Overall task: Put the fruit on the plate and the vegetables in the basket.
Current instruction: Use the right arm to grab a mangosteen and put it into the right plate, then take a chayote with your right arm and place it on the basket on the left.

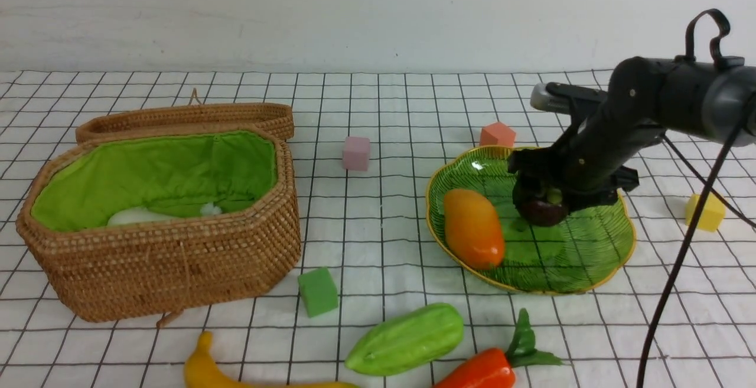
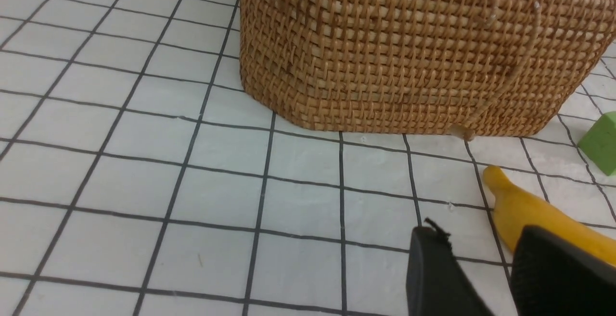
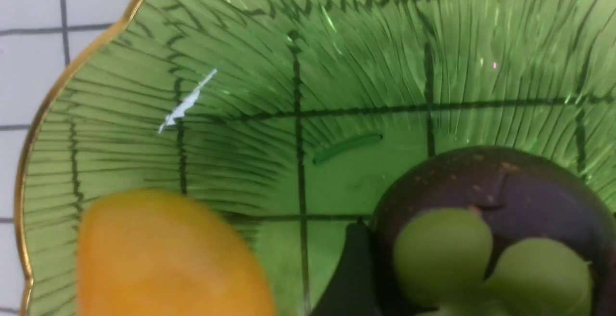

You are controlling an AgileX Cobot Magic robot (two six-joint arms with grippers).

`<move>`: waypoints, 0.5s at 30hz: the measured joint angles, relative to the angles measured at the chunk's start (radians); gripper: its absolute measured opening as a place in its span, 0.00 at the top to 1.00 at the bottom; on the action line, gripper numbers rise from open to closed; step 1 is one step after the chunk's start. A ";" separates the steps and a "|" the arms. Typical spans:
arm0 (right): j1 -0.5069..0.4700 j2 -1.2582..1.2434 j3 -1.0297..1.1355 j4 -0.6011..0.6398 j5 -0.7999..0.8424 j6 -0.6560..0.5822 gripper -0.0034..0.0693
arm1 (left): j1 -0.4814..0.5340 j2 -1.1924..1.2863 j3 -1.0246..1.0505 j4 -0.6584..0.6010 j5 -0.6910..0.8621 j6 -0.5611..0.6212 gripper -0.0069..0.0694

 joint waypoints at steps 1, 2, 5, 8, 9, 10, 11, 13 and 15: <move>0.000 -0.012 0.000 -0.001 0.009 -0.006 0.05 | 0.000 0.000 0.000 0.000 0.000 0.000 0.60; 0.000 -0.014 0.000 -0.001 0.013 -0.008 0.04 | 0.000 0.000 0.000 0.000 0.000 0.000 0.60; 0.000 -0.062 0.000 -0.009 0.048 -0.017 0.02 | 0.000 0.000 0.000 0.000 0.000 0.000 0.60; 0.000 -0.106 0.000 -0.024 0.080 -0.022 0.04 | 0.000 0.000 0.000 0.000 0.000 0.000 0.60; 0.000 -0.123 0.000 -0.030 0.095 -0.032 0.05 | 0.000 0.000 0.000 0.000 0.000 0.000 0.60; 0.000 -0.127 0.000 -0.030 0.099 -0.038 0.05 | 0.000 0.000 0.000 0.000 0.000 0.000 0.60; 0.000 -0.152 0.000 -0.034 0.136 -0.071 0.07 | 0.000 0.000 0.000 0.000 0.000 0.000 0.60; 0.009 -0.194 0.000 -0.027 0.197 -0.156 0.10 | 0.000 0.000 0.000 0.000 0.000 0.000 0.60; 0.023 -0.224 0.000 0.002 0.250 -0.241 0.12 | 0.000 0.000 0.000 0.000 0.000 0.000 0.60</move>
